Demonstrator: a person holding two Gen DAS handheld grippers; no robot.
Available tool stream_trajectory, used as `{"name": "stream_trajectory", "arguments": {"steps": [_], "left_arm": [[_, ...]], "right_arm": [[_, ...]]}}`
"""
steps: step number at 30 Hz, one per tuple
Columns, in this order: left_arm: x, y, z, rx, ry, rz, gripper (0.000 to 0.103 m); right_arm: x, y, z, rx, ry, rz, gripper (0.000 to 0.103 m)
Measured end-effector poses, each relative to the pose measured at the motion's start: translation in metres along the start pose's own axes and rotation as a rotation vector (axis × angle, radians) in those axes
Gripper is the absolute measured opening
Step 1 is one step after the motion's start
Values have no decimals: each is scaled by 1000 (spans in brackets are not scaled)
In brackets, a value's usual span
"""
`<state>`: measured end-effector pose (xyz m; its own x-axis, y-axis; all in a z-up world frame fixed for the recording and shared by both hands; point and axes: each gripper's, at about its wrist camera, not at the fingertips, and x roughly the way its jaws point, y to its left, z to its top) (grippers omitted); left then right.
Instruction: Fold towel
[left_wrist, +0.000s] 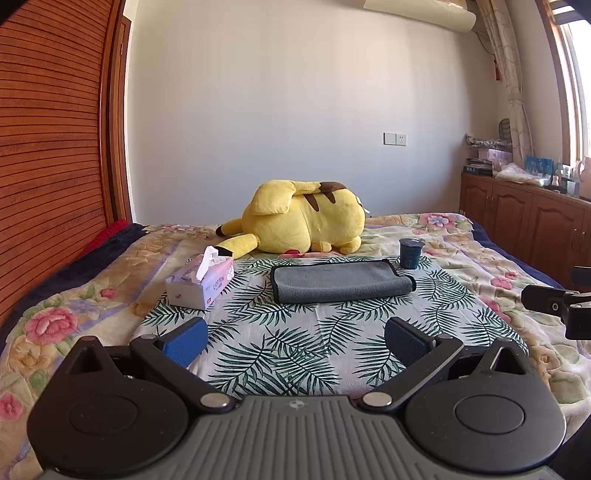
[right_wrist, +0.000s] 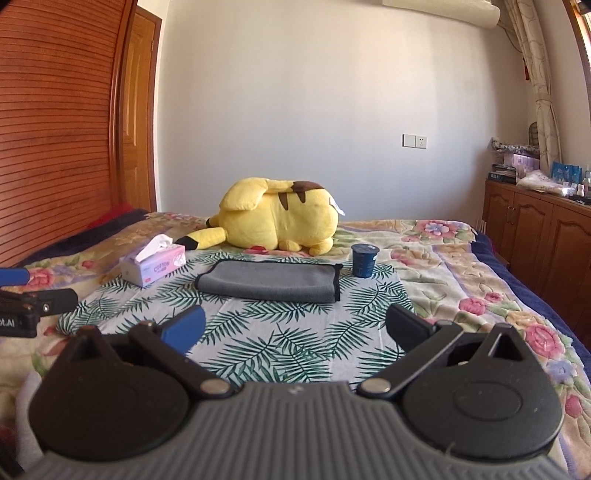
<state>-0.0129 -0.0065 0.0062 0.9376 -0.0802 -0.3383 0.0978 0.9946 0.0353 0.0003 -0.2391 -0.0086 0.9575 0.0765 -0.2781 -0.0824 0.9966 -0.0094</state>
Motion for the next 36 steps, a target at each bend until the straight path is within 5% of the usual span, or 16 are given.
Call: {"name": "stream_trajectory", "arguments": {"steps": [36], "left_arm": [[-1,2,-1,12,-3,1,86]], "right_arm": [[-3,-2,-2,6,-16,-26,103]]}}
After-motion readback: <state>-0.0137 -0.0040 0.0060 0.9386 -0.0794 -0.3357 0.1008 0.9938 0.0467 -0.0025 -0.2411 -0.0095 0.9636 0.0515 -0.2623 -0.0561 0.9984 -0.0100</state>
